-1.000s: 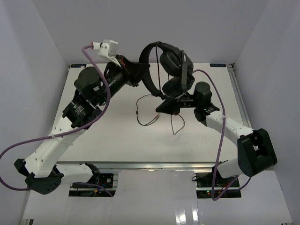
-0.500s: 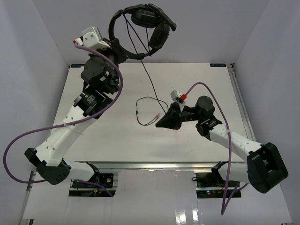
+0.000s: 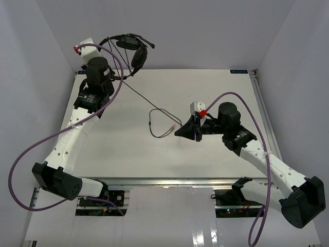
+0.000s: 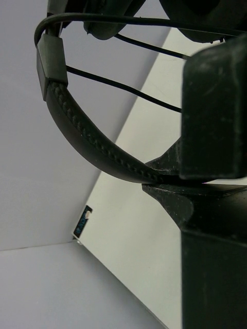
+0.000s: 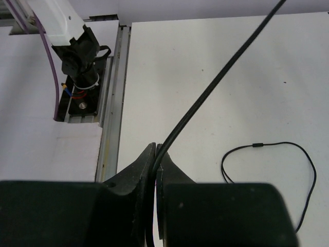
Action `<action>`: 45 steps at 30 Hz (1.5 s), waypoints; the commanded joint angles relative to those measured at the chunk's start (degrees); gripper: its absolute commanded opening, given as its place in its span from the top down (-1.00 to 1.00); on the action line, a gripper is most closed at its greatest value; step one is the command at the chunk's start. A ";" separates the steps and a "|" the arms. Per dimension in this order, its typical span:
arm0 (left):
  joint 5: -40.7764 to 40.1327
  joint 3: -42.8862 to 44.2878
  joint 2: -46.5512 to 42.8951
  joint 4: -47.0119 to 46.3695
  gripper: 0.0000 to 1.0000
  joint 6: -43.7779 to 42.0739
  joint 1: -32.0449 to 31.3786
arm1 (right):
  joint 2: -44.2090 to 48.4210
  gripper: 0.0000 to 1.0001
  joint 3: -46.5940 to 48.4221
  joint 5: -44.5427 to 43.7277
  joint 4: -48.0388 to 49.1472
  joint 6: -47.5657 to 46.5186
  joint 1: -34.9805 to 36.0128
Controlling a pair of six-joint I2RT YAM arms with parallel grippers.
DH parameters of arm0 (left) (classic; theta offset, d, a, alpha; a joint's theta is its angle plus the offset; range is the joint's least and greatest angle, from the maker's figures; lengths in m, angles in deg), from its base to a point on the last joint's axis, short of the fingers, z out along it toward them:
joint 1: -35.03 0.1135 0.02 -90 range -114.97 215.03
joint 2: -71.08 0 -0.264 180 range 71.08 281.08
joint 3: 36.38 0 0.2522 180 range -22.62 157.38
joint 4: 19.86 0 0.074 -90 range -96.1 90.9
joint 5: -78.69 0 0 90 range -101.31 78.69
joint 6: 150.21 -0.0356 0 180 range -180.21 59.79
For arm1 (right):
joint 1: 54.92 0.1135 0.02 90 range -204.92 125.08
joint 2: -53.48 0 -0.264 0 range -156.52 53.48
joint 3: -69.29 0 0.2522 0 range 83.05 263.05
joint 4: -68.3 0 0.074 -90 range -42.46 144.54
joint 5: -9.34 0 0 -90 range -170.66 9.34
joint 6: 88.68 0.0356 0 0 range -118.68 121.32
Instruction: Wrap the headphones
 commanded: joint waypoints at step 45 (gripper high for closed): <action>27.87 -29.36 -1.55 0.94 1.00 -12.10 -2.79 | -3.53 0.85 27.86 -25.14 -24.51 -27.30 1.80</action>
